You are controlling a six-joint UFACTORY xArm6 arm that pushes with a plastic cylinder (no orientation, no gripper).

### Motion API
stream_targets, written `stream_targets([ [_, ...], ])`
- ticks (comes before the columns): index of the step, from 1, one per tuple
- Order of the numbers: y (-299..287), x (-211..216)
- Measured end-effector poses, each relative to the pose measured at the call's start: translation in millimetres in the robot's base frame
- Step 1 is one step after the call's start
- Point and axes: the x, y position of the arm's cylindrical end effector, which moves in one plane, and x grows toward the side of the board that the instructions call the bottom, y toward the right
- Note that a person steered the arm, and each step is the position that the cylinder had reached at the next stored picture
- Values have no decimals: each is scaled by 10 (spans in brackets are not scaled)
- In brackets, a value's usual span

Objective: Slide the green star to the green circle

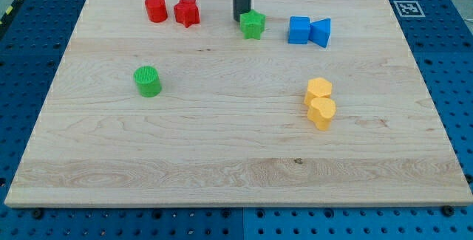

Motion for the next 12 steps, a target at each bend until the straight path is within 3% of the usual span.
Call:
stream_targets([
  [2, 352, 93],
  [6, 417, 1000],
  [8, 83, 1176],
  [11, -993, 1317],
  [12, -854, 1344],
])
